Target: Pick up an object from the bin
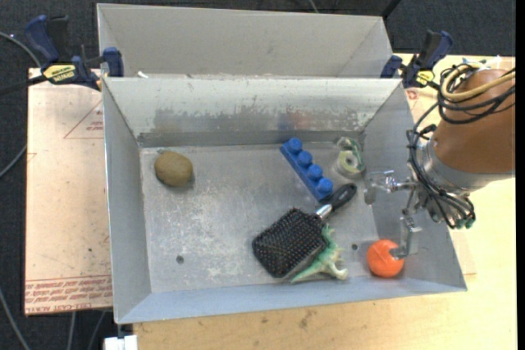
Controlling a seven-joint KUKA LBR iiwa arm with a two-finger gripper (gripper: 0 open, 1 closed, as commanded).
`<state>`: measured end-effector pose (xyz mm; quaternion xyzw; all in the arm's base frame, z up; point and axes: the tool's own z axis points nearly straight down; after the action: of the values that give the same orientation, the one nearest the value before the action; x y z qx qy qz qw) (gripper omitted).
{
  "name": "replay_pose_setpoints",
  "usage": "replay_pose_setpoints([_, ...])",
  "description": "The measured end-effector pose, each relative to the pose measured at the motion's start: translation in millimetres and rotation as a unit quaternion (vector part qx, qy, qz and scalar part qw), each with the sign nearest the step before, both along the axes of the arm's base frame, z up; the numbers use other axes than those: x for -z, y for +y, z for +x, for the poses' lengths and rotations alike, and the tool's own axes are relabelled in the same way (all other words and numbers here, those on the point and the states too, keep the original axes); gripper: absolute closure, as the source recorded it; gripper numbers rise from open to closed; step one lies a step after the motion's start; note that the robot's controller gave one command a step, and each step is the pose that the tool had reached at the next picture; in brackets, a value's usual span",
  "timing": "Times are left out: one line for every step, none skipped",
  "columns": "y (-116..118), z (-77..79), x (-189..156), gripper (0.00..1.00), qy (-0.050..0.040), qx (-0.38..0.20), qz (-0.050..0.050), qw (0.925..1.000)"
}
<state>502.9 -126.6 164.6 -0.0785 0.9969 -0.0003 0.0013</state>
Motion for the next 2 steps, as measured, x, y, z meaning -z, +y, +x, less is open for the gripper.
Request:
replay_pose_setpoints([4.9,3.1,17.7,0.0,-0.0042,-0.017,-0.001,0.9998])
replay_pose_setpoints([15.4,4.0,68.2,0.0,-0.0002,-0.113,0.0,0.9936])
